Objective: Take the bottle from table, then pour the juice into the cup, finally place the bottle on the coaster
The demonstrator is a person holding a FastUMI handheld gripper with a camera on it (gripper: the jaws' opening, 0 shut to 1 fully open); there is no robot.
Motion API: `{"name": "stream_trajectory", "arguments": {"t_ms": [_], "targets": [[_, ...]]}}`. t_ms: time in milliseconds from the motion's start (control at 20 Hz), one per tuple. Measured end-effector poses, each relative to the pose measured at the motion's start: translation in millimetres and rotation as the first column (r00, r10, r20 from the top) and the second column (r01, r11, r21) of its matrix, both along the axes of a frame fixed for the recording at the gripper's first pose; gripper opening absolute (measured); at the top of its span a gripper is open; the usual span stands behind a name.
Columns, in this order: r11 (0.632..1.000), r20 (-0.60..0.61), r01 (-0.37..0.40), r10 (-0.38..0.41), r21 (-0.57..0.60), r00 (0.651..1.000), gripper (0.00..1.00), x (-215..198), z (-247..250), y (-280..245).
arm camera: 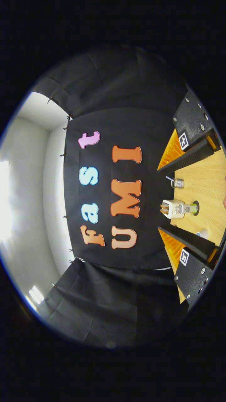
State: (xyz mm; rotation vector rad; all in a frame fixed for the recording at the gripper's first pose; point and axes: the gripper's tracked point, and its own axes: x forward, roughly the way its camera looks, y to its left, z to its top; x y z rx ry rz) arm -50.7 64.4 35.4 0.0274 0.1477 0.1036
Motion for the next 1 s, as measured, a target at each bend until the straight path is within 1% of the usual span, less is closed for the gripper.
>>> {"name": "stream_trajectory", "arguments": {"t_ms": [100, 250, 550, 900, 1000], "targets": [[1.000, 0.006, 0.010, -0.010, -0.008, 1.000, 0.98, 1, 0, -4], [1.000, 0.027, -0.027, 0.027, 0.014, 0.999, 0.98, 0, 2, 4], [1.000, 0.024, -0.020, 0.020, 0.024, 1.000, 0.98, 0, -6, -2], [0.999, 0.040, -0.030, 0.030, 0.010, 0.999, 0.98, -2, 0, 4], [1.000, 0.044, -0.019, 0.018, 0.019, 0.999, 0.98, 0, 6, 3]]}}
